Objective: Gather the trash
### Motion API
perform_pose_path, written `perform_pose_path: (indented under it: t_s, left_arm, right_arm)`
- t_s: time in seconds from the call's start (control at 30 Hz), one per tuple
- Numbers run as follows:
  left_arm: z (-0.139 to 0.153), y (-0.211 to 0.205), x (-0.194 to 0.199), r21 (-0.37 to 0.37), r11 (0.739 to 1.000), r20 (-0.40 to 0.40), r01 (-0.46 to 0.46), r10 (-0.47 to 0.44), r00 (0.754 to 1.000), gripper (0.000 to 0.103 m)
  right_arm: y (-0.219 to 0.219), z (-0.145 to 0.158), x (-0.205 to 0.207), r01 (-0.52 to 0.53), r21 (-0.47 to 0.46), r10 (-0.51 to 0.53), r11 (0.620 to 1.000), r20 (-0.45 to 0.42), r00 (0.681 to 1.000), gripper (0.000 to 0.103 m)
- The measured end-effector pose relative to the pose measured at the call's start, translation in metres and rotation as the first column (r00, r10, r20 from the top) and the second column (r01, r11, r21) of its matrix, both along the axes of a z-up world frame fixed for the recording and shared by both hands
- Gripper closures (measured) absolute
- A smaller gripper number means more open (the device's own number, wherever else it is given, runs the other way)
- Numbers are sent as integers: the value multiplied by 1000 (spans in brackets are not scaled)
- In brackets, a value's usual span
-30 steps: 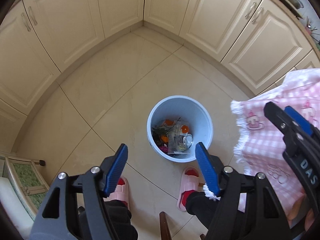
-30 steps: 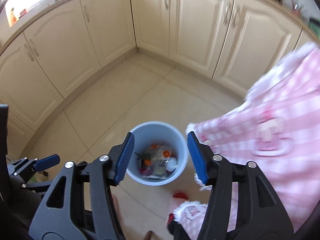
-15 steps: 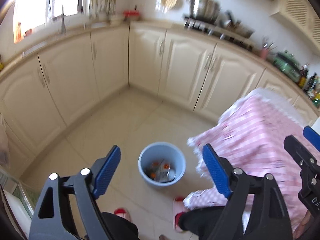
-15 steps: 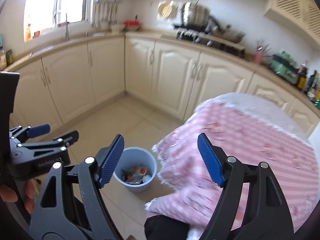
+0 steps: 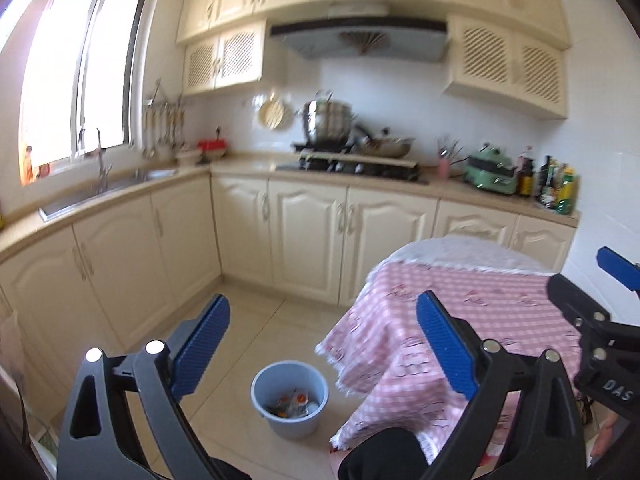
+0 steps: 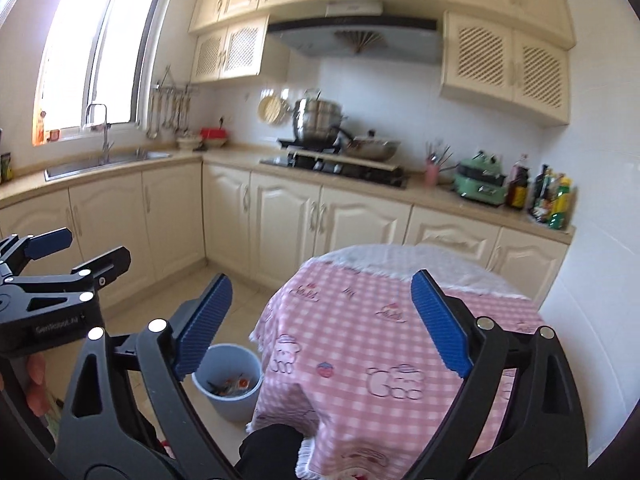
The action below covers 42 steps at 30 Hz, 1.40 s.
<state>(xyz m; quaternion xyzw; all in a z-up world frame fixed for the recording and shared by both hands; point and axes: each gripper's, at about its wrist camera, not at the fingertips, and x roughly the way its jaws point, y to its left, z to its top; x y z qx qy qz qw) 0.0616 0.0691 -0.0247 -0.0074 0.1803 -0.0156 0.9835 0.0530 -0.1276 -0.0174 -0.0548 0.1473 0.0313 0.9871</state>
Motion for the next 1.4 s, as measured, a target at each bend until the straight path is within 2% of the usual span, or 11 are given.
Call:
perform_pose_path:
  t_s: [0.27,0.47,0.8,1.4]
  left_arm:
    - [28,-27,-53,10,1000,137,20,-21,990,10]
    - [38,-39,-76,20,1000,190,4,-8,982,10]
    - [38,-32,-82,11,1000,200,1,-3,980,10]
    - [33,-29,-74,13,1000,189,-2,0,982,10]
  right_arm:
    - [-18,19,-48,25,6,-26,1000,84,996,12]
    - [-30,27,-72,49,15,-51,999,136,989,11]
    - [-29,30,-82,46,6,-46,999,165,985,11]
    - [-28,26,-77,30,13,-32,999,137,990,10]
